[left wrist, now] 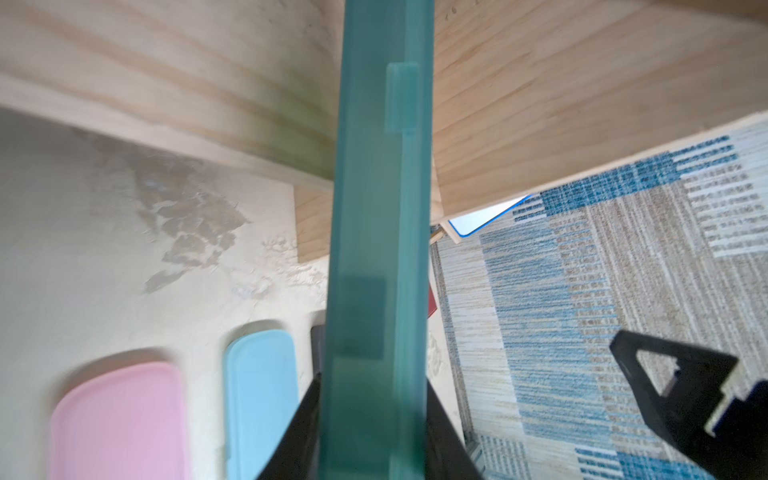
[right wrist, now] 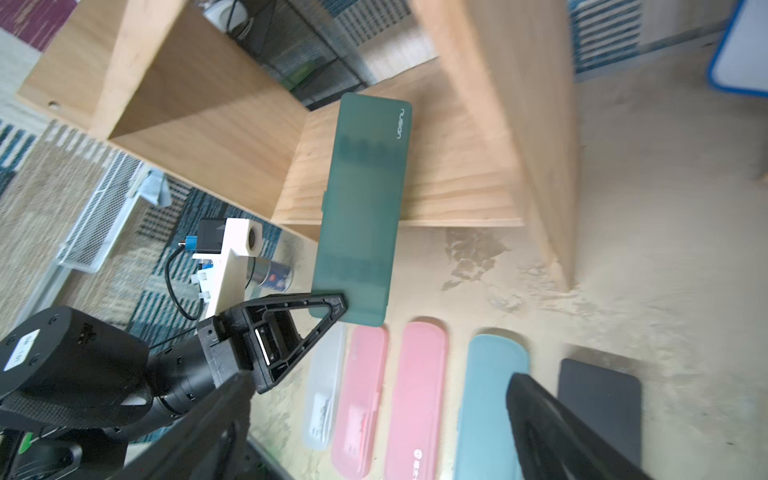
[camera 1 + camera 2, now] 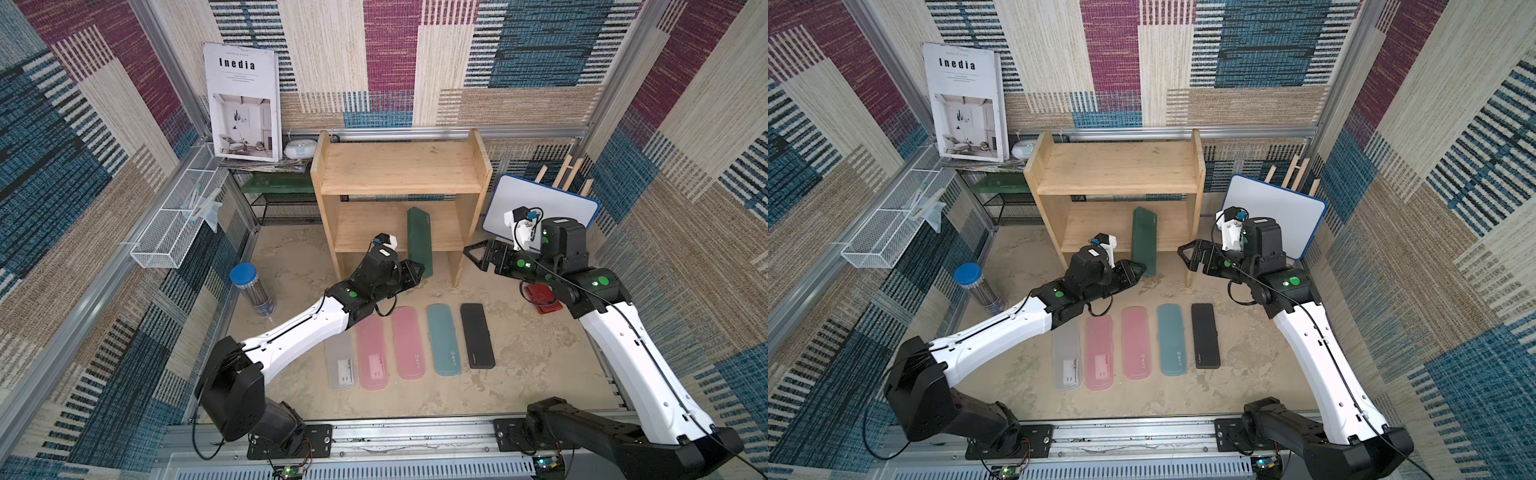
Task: Remove the pencil cases from the shelf
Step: Pick up the pencil case from the shelf.
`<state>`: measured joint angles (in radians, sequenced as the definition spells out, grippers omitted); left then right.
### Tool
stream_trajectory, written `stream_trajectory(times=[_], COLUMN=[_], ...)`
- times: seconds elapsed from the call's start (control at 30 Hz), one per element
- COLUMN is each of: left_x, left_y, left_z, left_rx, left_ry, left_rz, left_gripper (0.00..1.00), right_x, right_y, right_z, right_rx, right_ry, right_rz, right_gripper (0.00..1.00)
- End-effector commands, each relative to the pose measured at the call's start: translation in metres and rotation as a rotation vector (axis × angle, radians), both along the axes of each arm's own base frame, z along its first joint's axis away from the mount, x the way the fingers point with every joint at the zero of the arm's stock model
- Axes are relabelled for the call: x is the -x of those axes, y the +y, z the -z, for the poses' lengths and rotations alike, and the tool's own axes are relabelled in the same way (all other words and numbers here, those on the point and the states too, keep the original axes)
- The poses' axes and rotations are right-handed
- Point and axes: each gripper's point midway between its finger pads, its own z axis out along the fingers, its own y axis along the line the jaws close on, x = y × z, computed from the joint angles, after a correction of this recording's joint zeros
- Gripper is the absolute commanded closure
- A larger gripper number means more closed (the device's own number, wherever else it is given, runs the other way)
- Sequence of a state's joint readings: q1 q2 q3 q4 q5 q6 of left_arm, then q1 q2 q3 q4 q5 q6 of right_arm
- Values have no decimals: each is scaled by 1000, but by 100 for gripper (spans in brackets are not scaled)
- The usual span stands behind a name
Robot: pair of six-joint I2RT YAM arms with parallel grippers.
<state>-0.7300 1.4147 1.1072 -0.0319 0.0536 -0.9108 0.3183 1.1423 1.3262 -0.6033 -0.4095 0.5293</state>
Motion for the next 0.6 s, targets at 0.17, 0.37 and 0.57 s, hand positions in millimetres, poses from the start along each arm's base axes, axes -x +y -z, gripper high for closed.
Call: stream_trajectory(times=[0.17, 0.37, 0.57], left_x=[51, 76, 84], left_y=[51, 71, 86], left_z=[2, 5, 1], left_rx=[-26, -24, -49], left_ry=[-30, -38, -58], left_rz=[-56, -90, -109], left_gripper=[95, 94, 94], right_x=[1, -14, -22], right_y=[85, 131, 162], right_z=[0, 21, 41], right_rx=[-52, -19, 21], right_ry=[8, 59, 115], right_rz=[-150, -174, -197], right_gripper=[1, 1, 1])
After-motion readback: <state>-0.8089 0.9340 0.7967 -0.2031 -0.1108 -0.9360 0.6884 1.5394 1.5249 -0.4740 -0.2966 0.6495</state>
